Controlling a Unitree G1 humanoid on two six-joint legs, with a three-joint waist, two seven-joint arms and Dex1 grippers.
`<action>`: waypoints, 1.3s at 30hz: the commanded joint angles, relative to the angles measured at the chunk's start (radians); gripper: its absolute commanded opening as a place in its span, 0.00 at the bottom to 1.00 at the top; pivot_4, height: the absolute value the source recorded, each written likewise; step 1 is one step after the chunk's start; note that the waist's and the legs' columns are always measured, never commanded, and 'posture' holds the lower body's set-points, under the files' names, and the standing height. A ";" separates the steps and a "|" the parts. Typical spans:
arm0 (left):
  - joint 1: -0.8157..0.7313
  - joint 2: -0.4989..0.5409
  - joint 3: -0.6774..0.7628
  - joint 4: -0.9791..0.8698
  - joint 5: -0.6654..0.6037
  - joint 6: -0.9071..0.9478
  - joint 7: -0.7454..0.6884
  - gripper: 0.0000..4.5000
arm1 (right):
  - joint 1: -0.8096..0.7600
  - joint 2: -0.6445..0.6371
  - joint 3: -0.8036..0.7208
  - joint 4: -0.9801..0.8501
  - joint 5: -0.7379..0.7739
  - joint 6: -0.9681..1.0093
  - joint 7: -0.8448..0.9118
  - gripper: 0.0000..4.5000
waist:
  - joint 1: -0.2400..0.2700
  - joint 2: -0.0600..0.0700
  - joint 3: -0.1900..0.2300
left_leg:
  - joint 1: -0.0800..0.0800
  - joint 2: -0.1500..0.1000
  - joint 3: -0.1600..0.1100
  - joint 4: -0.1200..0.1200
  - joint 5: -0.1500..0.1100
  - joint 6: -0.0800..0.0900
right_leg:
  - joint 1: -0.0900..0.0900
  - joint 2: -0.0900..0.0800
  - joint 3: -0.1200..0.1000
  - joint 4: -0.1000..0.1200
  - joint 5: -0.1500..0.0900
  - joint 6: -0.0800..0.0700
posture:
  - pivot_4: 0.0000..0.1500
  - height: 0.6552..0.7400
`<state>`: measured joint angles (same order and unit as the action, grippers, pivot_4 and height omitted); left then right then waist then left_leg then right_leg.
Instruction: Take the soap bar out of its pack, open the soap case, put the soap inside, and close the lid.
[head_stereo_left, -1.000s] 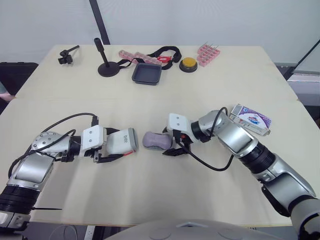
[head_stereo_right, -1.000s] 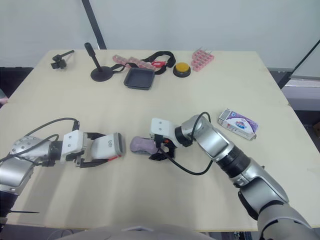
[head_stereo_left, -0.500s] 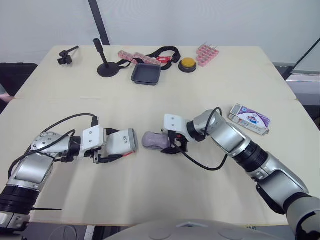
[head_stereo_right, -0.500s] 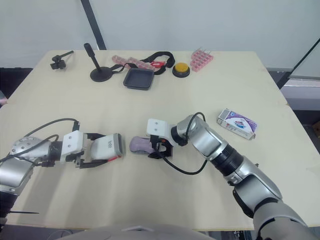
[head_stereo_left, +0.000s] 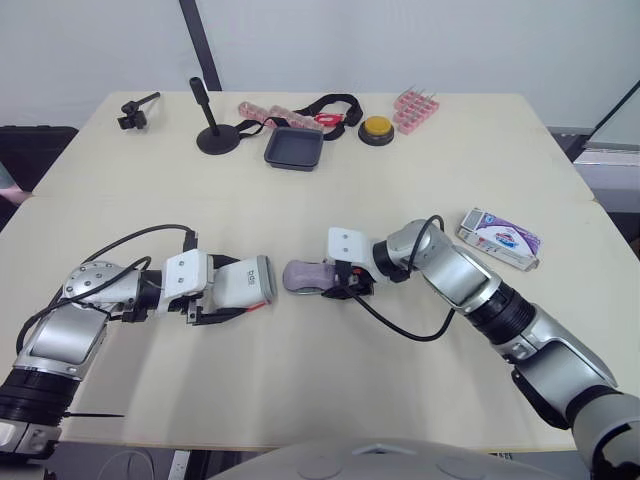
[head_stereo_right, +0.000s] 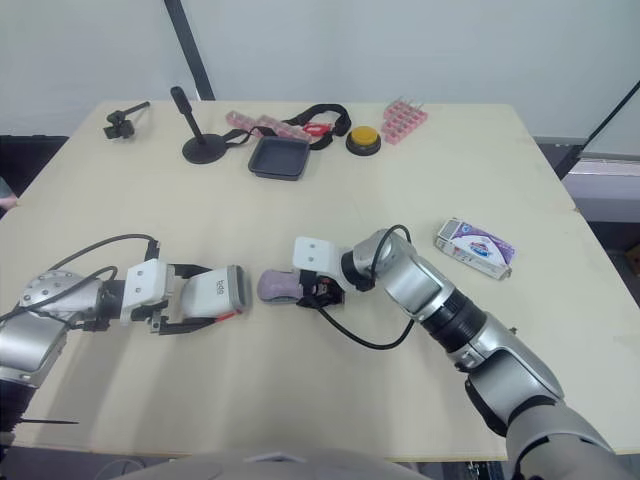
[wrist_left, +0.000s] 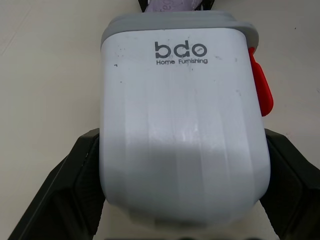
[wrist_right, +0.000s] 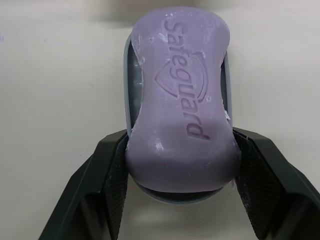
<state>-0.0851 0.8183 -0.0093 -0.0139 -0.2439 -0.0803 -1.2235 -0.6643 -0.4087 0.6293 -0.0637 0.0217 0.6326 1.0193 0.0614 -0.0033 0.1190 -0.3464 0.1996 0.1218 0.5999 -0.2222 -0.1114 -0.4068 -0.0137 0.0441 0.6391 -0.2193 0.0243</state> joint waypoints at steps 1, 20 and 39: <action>-0.013 0.010 0.021 -0.009 -0.018 -0.008 -0.004 0.77 | 0.035 -0.074 -0.036 -0.040 -0.017 0.012 0.003 0.56 | 0.008 0.000 0.000 | 0.001 0.000 0.000 0.000 0.000 0.000 | 0.000 0.000 0.000 0.000 0.000 0.000 | 1.00 1.00; -0.148 -0.080 -0.110 0.042 0.004 -0.020 -0.075 0.77 | 0.175 -0.399 -0.238 -0.384 0.089 0.084 0.094 0.56 | 0.016 0.001 0.001 | -0.003 0.000 0.001 -0.001 0.000 0.000 | 0.000 0.000 0.001 -0.001 0.000 0.000 | 1.00 1.00; -0.291 -0.228 -0.229 0.163 0.047 -0.065 -0.093 0.77 | 0.154 -0.430 -0.275 -0.499 0.175 0.161 0.079 0.56 | 0.018 0.001 0.001 | -0.003 0.000 0.001 -0.001 0.000 0.001 | 0.000 0.001 0.002 -0.001 0.000 0.000 | 1.00 1.00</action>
<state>-0.3537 0.5955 -0.2379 0.1509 -0.2012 -0.1323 -1.3169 -0.4824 -0.8321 0.3762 -0.5381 0.1881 0.7968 1.1024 0.0798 -0.0022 0.1198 -0.3494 0.1999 0.1226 0.5986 -0.2217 -0.1105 -0.4069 -0.0130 0.0459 0.6380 -0.2193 0.0243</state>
